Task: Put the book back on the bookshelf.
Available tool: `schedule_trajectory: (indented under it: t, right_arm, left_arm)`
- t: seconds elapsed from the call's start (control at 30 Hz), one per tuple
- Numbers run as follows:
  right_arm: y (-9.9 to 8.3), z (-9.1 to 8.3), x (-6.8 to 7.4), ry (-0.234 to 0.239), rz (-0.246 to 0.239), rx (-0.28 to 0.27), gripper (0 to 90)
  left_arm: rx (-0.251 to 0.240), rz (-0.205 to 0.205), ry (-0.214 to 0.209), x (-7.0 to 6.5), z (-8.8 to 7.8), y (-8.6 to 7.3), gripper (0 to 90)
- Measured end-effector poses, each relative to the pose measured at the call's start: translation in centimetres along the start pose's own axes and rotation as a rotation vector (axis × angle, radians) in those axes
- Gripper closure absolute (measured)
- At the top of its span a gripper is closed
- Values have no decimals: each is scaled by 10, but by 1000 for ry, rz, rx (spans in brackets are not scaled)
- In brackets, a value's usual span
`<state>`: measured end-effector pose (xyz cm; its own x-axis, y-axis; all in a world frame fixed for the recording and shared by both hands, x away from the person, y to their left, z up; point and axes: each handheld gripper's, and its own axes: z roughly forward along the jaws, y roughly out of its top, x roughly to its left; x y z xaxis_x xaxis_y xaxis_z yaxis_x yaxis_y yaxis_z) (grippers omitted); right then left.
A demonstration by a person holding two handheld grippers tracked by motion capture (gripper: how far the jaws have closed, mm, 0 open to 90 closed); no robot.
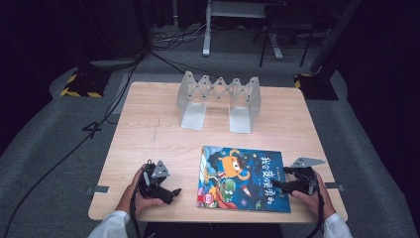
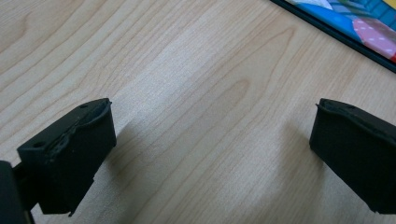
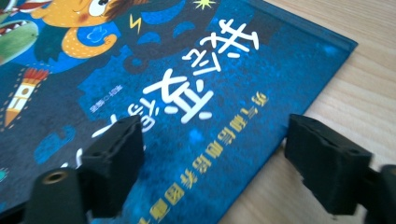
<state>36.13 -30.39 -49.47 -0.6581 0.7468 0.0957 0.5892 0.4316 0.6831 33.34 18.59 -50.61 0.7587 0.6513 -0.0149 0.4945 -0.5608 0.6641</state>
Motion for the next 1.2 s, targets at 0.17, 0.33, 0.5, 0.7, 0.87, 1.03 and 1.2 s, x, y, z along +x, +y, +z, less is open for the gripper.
schedule_trajectory:
  t: [0.17,0.33,0.5,0.7,0.87,1.03,1.2]
  right_arm:
    - [13,10,0,30,-34,20,182]
    - [34,28,10,45,-70,48,182]
    - [56,47,25,12,-128,54,186]
    - [73,66,57,8,-202,4,310]
    - [55,47,61,-19,-207,-14,296]
    - [12,12,45,1,-124,-31,281]
    - [-21,-13,46,15,-107,-57,269]
  left_arm:
    - [2,27,-22,-13,3,4,8]
    - [1,38,-32,-23,-1,-1,8]
    - [3,38,-30,-26,-10,-12,8]
    - [1,35,-31,-27,-16,-19,8]
    - [1,34,-31,-27,-16,-19,8]
    - [4,41,-34,-34,-15,-18,7]
    - [0,82,-74,-48,-10,-14,6]
